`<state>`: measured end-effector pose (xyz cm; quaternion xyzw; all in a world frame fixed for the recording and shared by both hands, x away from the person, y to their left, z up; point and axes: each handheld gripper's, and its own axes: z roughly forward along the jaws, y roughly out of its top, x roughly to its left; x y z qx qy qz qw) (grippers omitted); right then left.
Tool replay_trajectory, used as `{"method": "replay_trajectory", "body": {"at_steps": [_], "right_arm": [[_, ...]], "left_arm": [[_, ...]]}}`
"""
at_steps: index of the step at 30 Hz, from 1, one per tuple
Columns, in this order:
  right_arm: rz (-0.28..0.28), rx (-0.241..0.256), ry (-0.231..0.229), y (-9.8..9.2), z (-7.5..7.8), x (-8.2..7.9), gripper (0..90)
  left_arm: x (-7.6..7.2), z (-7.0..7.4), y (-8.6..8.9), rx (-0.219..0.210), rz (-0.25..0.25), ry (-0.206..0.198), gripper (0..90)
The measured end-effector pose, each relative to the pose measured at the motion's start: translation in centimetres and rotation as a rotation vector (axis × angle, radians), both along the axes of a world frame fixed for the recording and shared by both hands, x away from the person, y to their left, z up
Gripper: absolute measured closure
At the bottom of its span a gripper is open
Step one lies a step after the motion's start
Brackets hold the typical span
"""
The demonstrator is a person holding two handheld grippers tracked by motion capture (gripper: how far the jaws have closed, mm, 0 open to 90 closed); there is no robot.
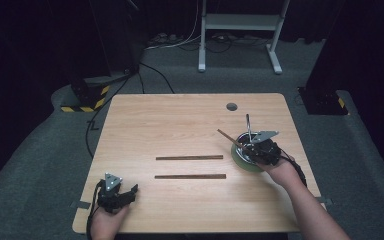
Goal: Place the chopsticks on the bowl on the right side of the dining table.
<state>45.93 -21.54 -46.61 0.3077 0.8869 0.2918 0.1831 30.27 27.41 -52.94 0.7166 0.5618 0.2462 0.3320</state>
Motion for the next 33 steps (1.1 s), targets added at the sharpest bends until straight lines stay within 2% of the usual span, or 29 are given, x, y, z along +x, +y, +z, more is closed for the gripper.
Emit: {"method": "replay_trajectory", "body": {"at_steps": [9, 15, 22, 25, 29, 30, 33], "right_arm": [[0.027, -0.011, -0.01, 0.2, 0.0, -0.2, 77.1], [0.019, -0.013, -0.01, 0.0, 0.0, 0.0, 77.0], [0.034, -0.027, -0.01, 0.1, 0.0, 0.0, 76.8], [0.033, -0.025, -0.005, 0.1, 0.1, 0.0, 73.1], [0.029, -0.007, -0.016, 0.0, 0.4, -0.1, 67.6], [0.023, 0.011, -0.019, -0.2, 0.8, -0.3, 66.6], [0.015, 0.025, -0.036, -0.5, 1.3, -0.6, 66.3]], "left_arm": [[0.0, 0.0, 0.0, 0.001, 0.0, 0.0, 27.8], [0.0, 0.0, 0.0, 0.0, 0.0, 0.0, 27.8], [0.0, 0.0, 0.0, 0.0, 0.0, 0.0, 27.8], [0.0, 0.0, 0.0, 0.0, 0.0, 0.0, 27.8], [0.0, 0.0, 0.0, 0.0, 0.001, 0.0, 27.8], [0.0, 0.0, 0.0, 0.0, 0.0, 0.0, 27.8], [0.0, 0.0, 0.0, 0.0, 0.0, 0.0, 27.8]]}}
